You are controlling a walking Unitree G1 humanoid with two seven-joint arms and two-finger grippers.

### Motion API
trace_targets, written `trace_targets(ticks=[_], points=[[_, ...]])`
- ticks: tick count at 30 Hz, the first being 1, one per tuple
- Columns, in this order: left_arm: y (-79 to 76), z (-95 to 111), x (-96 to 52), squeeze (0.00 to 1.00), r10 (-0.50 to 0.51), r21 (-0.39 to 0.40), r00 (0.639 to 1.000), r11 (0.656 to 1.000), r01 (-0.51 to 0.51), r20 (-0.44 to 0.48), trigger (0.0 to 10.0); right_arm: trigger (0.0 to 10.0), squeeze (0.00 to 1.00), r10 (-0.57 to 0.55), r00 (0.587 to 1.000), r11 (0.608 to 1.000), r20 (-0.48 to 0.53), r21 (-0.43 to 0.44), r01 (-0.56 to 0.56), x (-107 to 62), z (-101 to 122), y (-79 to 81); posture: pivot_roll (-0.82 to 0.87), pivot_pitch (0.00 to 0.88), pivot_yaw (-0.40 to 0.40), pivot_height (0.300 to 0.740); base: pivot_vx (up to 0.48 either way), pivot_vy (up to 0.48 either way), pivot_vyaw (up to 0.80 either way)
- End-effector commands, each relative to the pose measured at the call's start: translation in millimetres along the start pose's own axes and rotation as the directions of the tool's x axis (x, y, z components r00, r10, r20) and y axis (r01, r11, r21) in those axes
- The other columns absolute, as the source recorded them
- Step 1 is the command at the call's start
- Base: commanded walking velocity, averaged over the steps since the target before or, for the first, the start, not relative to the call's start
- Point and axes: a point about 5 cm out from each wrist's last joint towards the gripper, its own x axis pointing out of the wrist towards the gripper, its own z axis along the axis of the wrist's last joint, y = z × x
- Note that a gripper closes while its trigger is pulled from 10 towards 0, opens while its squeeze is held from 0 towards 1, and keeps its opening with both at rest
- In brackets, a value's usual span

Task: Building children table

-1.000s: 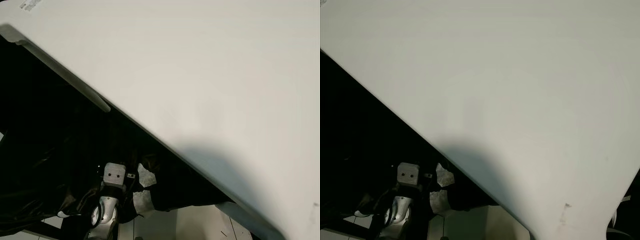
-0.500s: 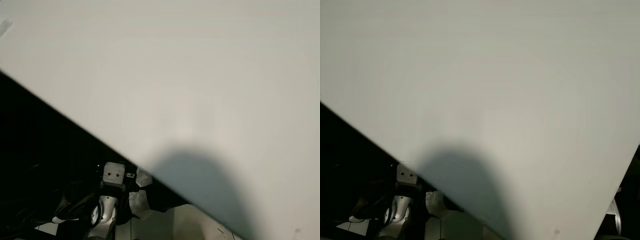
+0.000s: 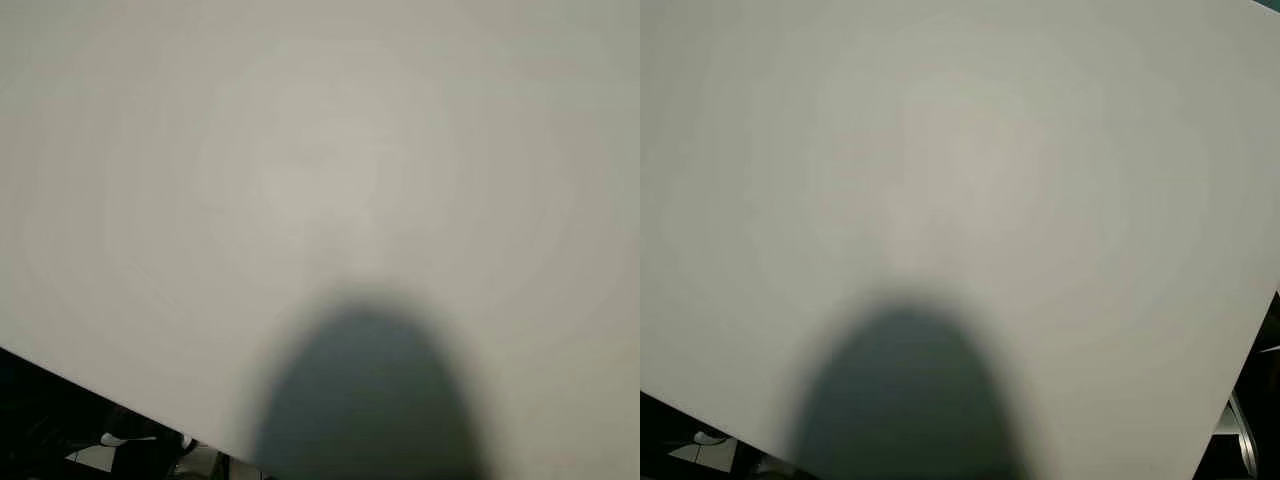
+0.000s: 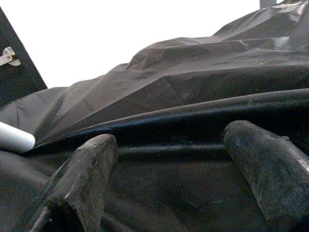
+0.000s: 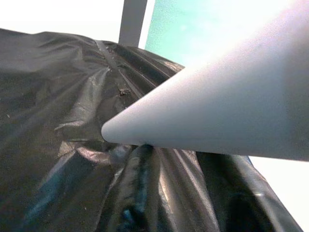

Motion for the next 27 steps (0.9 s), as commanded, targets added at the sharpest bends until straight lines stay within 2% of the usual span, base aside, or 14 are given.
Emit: trace_targets(ticks=[1,2,5,6,7,9,27], points=[[-3.7,-9.2,-8.0,0.0,-0.035,-0.005,0.998,0.999,0.035,-0.058,10.0,2.6,0.0,0.028,0.995,0.999,0.093,0.017,-0.03,-0.5,27.5,3.7,0.05,0.0,0.028,0.74,0.0,0.0,0.0],[-3.5,-9.4,-8.8,0.0,-0.034,-0.005,0.998,0.999,0.034,-0.059,10.0,10.0,0.0,0.038,0.995,0.999,0.092,-0.012,-0.037,-1.7,25.5,5.9,0.05,0.0,0.029,0.74,0.0,0.0,0.0],[-3.3,-9.5,-9.3,0.0,-0.034,-0.004,0.998,0.999,0.034,-0.06,10.0,10.0,0.0,0.042,0.994,0.998,0.099,-0.04,-0.039,-2.7,24.4,7.4,0.05,0.0,0.029,0.74,0.0,0.0,0.0],[-2.9,-10.1,-10.6,0.0,-0.035,-0.004,0.997,0.999,0.035,-0.063,10.0,10.0,0.0,0.05,0.992,0.994,0.12,-0.104,-0.037,-5.7,24.0,9.9,0.06,0.0,0.03,0.74,0.0,0.0,0.0],[-2.9,-10.1,-10.6,0.0,-0.035,-0.004,0.997,0.999,0.035,-0.063,10.0,10.0,0.0,0.05,0.992,0.994,0.12,-0.104,-0.037,-5.7,24.0,9.9,0.06,0.0,0.03,0.74,0.0,0.0,0.0],[-2.5,-10.5,-11.3,0.0,-0.036,-0.002,0.997,0.999,0.036,-0.065,10.0,10.0,0.0,0.042,0.99,0.986,0.138,-0.165,-0.019,-7.7,23.4,10.3,0.05,0.0,0.031,0.74,0.0,0.0,0.0],[-0.8,-5.5,-6.1,0.0,-0.044,-0.018,0.998,0.999,0.043,-0.036,10.0,10.0,0.0,0.021,0.992,0.986,0.128,-0.166,0.0,-7.1,21.0,7.3,0.05,0.0,0.033,0.74,0.0,0.0,0.0]])
